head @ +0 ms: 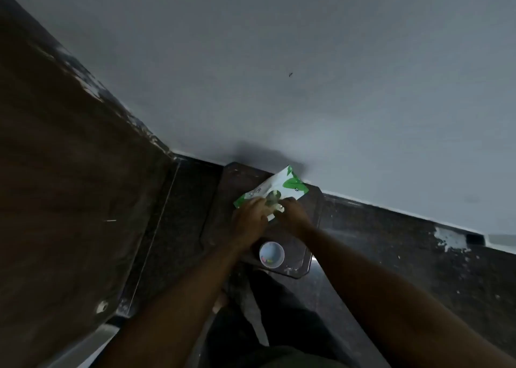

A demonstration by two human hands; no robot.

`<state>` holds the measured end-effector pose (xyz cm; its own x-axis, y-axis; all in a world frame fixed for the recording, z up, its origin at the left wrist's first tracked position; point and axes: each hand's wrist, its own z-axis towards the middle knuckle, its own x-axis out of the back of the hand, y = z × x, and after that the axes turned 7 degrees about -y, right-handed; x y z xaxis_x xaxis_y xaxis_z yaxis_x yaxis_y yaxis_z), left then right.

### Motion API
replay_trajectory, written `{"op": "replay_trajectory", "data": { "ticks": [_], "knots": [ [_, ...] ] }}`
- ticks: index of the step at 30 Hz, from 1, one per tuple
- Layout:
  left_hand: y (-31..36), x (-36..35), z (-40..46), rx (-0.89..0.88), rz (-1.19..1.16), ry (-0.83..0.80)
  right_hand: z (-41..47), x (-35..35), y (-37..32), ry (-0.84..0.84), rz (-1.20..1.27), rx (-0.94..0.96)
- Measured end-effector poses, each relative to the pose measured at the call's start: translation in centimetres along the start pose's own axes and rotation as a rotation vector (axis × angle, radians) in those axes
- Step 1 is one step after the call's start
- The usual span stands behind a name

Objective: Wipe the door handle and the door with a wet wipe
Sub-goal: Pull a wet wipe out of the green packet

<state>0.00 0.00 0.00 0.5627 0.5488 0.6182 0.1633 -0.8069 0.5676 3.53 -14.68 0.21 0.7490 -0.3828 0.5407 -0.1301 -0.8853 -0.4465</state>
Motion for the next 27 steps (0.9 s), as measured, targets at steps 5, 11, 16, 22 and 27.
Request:
{"op": "replay_trajectory", "data": {
  "ticks": [5,11,16,22,27],
  "knots": [
    [-1.0,-0.7,3.7,-0.039,0.065,0.026,3.1,0.0,-0.5,-0.025,-0.012,-0.016],
    [-2.4,-2.2,6.2,-0.103,0.046,0.079,5.8,-0.8,0.0,-0.022,-0.079,0.005],
    [-2.6,-3.8,7.6,-0.046,0.099,0.119,6.9,-1.4,0.9,0.182,0.088,-0.017],
    [-2.5,-4.0,8.6,0.0,0.217,0.224,9.2,-1.5,0.5,0.358,0.315,-0.341],
    [-2.5,-3.8,9.2,-0.059,0.041,0.277,10.1,-1.7,0.4,0.378,0.263,-0.293]
  ]
}}
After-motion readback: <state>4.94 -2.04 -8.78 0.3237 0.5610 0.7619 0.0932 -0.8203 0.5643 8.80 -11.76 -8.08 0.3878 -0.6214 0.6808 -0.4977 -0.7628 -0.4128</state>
